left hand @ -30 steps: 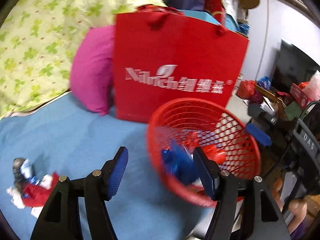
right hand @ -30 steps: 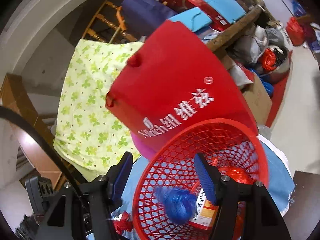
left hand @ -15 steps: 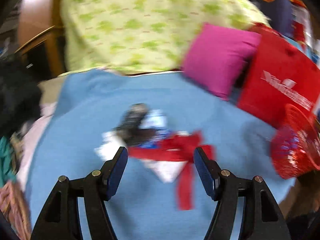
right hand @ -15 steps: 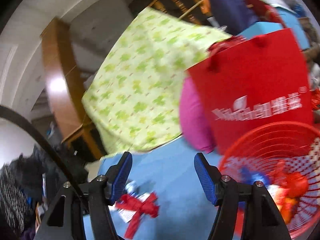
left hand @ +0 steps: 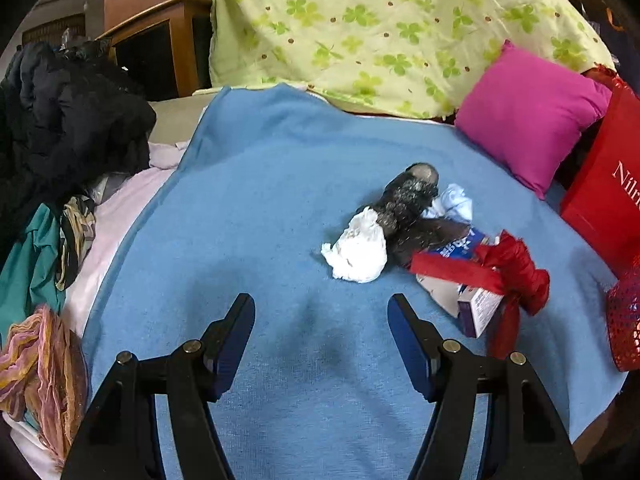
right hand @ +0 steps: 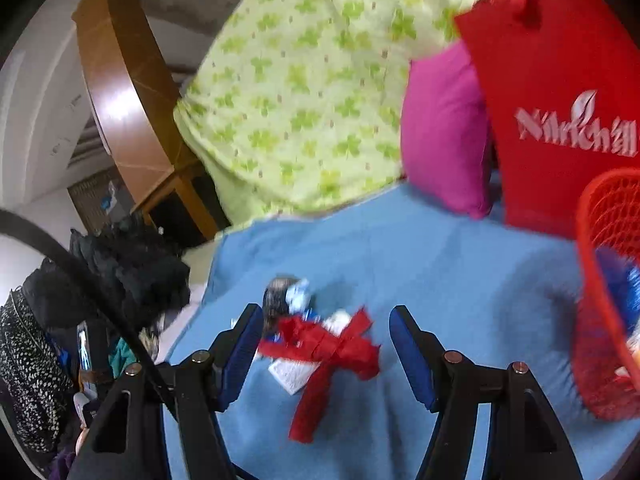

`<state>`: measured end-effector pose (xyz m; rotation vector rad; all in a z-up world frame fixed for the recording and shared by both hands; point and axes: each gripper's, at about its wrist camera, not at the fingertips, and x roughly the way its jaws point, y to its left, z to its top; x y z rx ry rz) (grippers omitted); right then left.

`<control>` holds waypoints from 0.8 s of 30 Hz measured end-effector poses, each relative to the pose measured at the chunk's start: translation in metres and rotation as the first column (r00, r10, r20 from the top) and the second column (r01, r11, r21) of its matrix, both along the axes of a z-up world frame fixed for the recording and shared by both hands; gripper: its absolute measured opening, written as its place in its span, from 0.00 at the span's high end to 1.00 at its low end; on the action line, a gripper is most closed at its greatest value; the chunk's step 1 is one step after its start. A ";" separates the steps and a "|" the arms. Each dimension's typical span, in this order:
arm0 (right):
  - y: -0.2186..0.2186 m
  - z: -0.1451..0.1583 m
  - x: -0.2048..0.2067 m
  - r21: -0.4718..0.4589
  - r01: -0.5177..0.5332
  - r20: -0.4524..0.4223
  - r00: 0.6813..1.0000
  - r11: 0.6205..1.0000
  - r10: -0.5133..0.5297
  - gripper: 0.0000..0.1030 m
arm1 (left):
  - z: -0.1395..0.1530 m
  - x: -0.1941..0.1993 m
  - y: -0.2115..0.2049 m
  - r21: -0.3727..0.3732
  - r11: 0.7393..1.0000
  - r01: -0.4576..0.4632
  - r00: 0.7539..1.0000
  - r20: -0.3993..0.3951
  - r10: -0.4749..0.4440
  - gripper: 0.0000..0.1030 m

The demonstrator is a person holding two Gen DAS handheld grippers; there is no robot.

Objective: Collect trash
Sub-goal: 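Return both grippers to the remaining trash on the blanket, then grasp the white tissue with the left gripper while the right gripper grasps the red ribbon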

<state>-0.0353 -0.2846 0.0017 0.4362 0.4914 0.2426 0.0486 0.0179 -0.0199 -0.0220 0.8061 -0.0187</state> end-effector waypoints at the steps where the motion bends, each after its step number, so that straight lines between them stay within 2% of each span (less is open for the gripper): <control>1: 0.005 -0.005 0.007 -0.009 -0.011 -0.031 0.999 1.000 0.011 0.33 | -0.002 0.002 0.001 -0.011 1.000 0.005 1.000 -0.007 -0.005 0.33; 4: 0.019 -0.017 0.025 -0.041 -0.051 -0.091 0.995 0.998 0.047 0.33 | -0.011 0.012 0.000 -0.019 1.000 0.002 0.999 -0.041 -0.003 0.33; 10: 0.030 -0.040 0.066 -0.076 -0.093 -0.167 0.983 0.993 0.079 0.33 | -0.027 0.041 -0.002 -0.022 1.000 0.014 0.998 -0.058 -0.016 0.33; 18: 0.032 -0.058 0.111 -0.054 -0.167 -0.211 0.965 0.984 0.153 0.33 | -0.033 0.072 -0.011 -0.012 0.996 0.086 0.996 0.003 -0.086 0.33; 24: 0.043 -0.075 0.135 0.001 -0.267 -0.261 0.930 0.964 0.258 0.33 | -0.036 0.089 -0.024 -0.037 0.988 0.149 0.989 0.018 -0.148 0.33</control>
